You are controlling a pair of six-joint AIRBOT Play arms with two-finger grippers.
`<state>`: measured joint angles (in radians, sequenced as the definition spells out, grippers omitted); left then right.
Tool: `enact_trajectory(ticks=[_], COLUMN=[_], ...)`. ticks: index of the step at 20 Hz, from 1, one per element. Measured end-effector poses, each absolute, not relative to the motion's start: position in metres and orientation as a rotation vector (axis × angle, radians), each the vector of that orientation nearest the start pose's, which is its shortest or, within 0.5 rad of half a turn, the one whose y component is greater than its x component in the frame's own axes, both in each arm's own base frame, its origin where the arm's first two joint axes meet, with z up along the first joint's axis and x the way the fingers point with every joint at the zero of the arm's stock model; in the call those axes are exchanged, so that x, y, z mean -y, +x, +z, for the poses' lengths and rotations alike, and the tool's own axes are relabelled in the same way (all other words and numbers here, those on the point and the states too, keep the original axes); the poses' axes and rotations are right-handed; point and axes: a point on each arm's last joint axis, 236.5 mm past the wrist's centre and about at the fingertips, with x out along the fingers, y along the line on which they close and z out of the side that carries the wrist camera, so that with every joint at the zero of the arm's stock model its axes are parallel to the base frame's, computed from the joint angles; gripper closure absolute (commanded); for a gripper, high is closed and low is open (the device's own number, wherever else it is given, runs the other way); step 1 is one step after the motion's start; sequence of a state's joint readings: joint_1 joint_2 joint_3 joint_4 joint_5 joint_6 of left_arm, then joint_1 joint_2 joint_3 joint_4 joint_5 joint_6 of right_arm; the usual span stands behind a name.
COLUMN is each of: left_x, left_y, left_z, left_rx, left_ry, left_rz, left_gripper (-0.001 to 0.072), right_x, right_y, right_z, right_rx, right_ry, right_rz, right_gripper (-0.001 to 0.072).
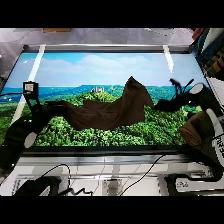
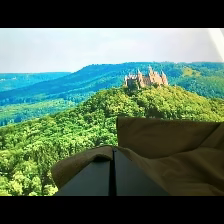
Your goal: Fold the clothes and pants, and hang the long-sleeved shirts on hangers.
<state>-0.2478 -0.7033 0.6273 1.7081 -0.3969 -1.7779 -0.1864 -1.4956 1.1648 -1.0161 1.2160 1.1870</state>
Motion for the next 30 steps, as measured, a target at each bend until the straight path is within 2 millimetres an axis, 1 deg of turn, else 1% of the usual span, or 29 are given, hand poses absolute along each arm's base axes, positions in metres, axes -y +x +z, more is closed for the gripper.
enact_trajectory(ticks=[2,5,10,12,14,15,16,17,18,19,22,24,25,26,28,29,30], left_x=[0.08,0.081,0.081,0.081,0.081,0.081,0.082,0.082,0.082,0.082,0.082,0.081,0.082,0.081,0.081,0.081,0.08], left_y=[0.367,0.366,0.366,0.366,0.366,0.366,0.366,0.366,0.366,0.366,0.366,0.366,0.366,0.366,0.366,0.366,0.366], left_z=[0.111,0.111,0.111,0.111,0.111,0.111,0.111,0.111,0.111,0.111,0.111,0.111,0.111,0.112,0.121,0.13,0.145], left_rx=[-0.471,-0.473,-0.474,-0.474,-0.474,-0.475,-0.474,-0.474,-0.474,-0.474,-0.474,-0.475,-0.474,-0.472,-0.444,-0.419,-0.378], left_ry=[-0.008,-0.016,-0.024,-0.024,-0.025,-0.026,-0.028,-0.027,-0.028,-0.027,-0.027,-0.027,-0.027,-0.027,-0.024,-0.021,-0.012], left_rz=[-0.172,-0.174,-0.175,-0.175,-0.175,-0.175,-0.175,-0.175,-0.175,-0.175,-0.175,-0.175,-0.175,-0.175,-0.177,-0.178,-0.179], left_gripper=[0.0695,0.0695,0.0694,0.0694,0.0694,0.0694,0.0694,0.0694,0.0694,0.0694,0.0694,0.0695,0.0695,0.0695,0.0696,0.0695,0.0696], right_x=[-0.063,-0.083,-0.103,-0.112,-0.118,-0.119,-0.119,-0.119,-0.118,-0.117,-0.116,-0.115,-0.114,-0.115,-0.118,-0.119,-0.119], right_y=[0.376,0.368,0.376,0.378,0.38,0.382,0.385,0.387,0.389,0.391,0.394,0.397,0.399,0.404,0.415,0.422,0.431], right_z=[-0.06,-0.08,-0.104,-0.109,-0.113,-0.114,-0.116,-0.118,-0.12,-0.121,-0.122,-0.118,-0.112,-0.101,-0.067,-0.042,-0.011], right_rx=[-1.394,-1.418,-1.408,-1.405,-1.393,-1.384,-1.37,-1.361,-1.353,-1.344,-1.332,-1.319,-1.306,-1.281,-1.213,-1.159,-1.086], right_ry=[0.437,0.492,0.551,0.568,0.548,0.534,0.519,0.511,0.496,0.489,0.475,0.456,0.439,0.434,0.41,0.388,0.364], right_rz=[0.425,0.456,0.449,0.461,0.476,0.478,0.475,0.47,0.467,0.461,0.456,0.459,0.466,0.478,0.513,0.53,0.541], right_gripper=[0.0256,0.0256,0.0257,0.0266,0.0275,0.0342,0.0426,0.0482,0.0582,0.0699,0.0697,0.0697,0.0698,0.0698,0.0698,0.0698,0.0698])
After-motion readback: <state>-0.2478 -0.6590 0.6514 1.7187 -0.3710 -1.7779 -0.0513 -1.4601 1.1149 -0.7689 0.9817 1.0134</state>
